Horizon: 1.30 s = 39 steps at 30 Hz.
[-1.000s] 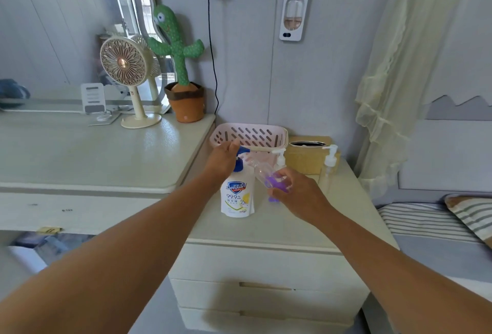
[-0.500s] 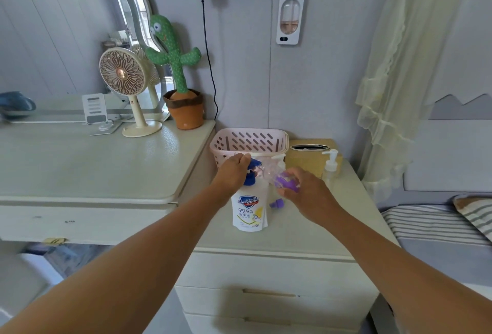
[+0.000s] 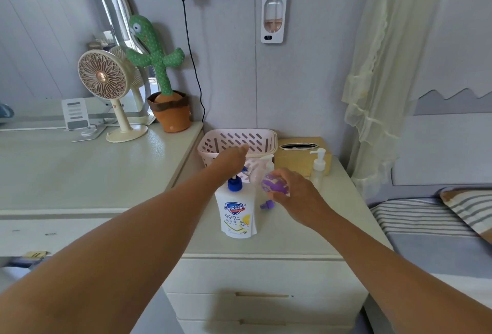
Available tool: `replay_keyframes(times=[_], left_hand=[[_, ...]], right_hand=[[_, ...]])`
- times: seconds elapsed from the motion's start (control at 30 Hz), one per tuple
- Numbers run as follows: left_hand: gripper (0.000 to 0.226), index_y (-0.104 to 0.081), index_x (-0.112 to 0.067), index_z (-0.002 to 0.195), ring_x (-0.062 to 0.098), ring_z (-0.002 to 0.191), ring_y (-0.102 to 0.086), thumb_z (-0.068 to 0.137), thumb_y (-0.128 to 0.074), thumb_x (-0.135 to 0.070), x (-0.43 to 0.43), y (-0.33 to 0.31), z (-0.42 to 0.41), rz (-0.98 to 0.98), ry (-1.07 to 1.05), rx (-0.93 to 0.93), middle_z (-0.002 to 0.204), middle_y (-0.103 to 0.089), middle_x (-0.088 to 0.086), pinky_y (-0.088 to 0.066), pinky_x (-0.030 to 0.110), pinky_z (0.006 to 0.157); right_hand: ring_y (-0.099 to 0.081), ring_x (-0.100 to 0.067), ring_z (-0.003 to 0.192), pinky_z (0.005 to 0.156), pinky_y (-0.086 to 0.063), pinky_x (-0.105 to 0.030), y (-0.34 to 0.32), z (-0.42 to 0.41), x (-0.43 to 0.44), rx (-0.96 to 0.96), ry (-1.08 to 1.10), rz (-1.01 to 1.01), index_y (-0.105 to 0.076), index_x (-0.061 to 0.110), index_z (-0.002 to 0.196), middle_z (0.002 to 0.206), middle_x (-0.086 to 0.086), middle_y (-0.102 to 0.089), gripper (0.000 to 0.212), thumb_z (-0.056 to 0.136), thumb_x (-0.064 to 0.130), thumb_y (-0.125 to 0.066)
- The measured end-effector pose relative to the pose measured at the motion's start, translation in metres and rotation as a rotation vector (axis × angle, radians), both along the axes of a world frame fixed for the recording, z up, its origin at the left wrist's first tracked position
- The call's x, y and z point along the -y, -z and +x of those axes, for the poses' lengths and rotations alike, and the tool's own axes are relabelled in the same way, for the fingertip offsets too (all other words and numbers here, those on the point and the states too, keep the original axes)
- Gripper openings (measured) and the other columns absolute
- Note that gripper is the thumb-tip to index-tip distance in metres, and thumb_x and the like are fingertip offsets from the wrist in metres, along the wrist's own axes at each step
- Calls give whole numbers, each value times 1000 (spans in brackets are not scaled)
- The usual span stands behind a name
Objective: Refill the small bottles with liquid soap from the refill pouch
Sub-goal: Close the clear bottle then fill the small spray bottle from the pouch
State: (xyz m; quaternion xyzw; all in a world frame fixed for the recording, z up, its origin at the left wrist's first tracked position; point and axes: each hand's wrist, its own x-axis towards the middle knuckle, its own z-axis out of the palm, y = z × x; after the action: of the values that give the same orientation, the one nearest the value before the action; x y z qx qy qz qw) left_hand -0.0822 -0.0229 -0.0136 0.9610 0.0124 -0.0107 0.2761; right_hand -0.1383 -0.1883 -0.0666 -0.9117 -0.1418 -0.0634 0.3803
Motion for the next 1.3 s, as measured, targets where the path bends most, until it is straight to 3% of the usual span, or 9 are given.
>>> replay_keyframes(times=[0.13, 0.27, 0.43, 0.63, 0.93, 1.03, 1.13, 1.23, 1.3], left_hand=[[41, -34, -4, 143, 30, 124, -49, 103, -30, -13, -2, 4, 3, 74, 23, -81, 138, -49, 15, -42, 35, 98], [51, -27, -7, 146, 30, 120, -51, 96, -34, 1, -6, 10, 7, 157, 58, -70, 138, -49, 17, -46, 36, 95], [44, -31, -3, 142, 30, 130, -43, 98, -39, -3, -3, 22, 10, 323, 94, -57, 140, -49, 13, -35, 35, 102], [56, -21, -10, 149, 29, 126, -47, 96, -33, 1, -4, 17, 15, 382, 124, -61, 138, -51, 14, -41, 36, 99], [43, -39, -7, 139, 28, 125, -47, 97, -37, -3, -4, 22, 11, 500, 150, -13, 137, -51, 13, -38, 34, 100], [41, -41, -5, 138, 26, 130, -43, 97, -38, -2, -4, 26, 8, 543, 158, -7, 140, -49, 12, -31, 31, 106], [40, -37, -6, 139, 26, 127, -45, 99, -36, -4, -1, 18, 6, 562, 168, -25, 138, -50, 12, -29, 31, 107], [31, -45, -7, 130, 25, 114, -52, 101, -34, -11, -4, 11, 8, 509, 187, -46, 127, -56, 10, -39, 35, 101], [38, -40, -5, 136, 28, 116, -53, 98, -33, -3, -3, 7, 9, 463, 164, -64, 130, -56, 13, -42, 36, 98]], right_hand=[[-52, -9, 97, 69, -36, -6, 2, 2, 3, -17, -30, 13, -49, 23, 125, 124, -2, -54, 38, 89, 25, -62], [-49, -6, 98, 66, -36, -4, 3, 1, 2, -32, -34, 33, -48, 24, 127, 126, 2, -52, 38, 92, 24, -60], [-50, -8, 100, 68, -34, -3, 17, 0, 1, -68, -41, 79, -49, 24, 126, 126, 3, -54, 36, 91, 24, -59], [-53, -10, 105, 71, -37, -4, 15, 0, 0, -97, -62, 128, -50, 25, 125, 125, 4, -56, 35, 91, 25, -60], [-53, -11, 103, 70, -35, -5, 12, -1, 2, -121, -94, 104, -49, 23, 128, 116, 8, -53, 38, 91, 25, -59], [-53, -10, 101, 71, -41, -9, 20, -4, 0, -125, -100, 134, -48, 24, 128, 121, 5, -55, 39, 91, 26, -59], [-54, -13, 106, 82, -52, -24, 21, -6, 0, -142, -112, 179, -48, 26, 127, 124, 3, -54, 38, 91, 27, -59], [-56, -14, 106, 87, -53, -33, 14, -5, 1, -152, -120, 205, -51, 27, 125, 122, 4, -56, 37, 90, 26, -61], [-56, -15, 104, 85, -53, -33, 11, -4, 2, -150, -122, 205, -51, 28, 124, 122, 3, -57, 36, 89, 26, -61]])
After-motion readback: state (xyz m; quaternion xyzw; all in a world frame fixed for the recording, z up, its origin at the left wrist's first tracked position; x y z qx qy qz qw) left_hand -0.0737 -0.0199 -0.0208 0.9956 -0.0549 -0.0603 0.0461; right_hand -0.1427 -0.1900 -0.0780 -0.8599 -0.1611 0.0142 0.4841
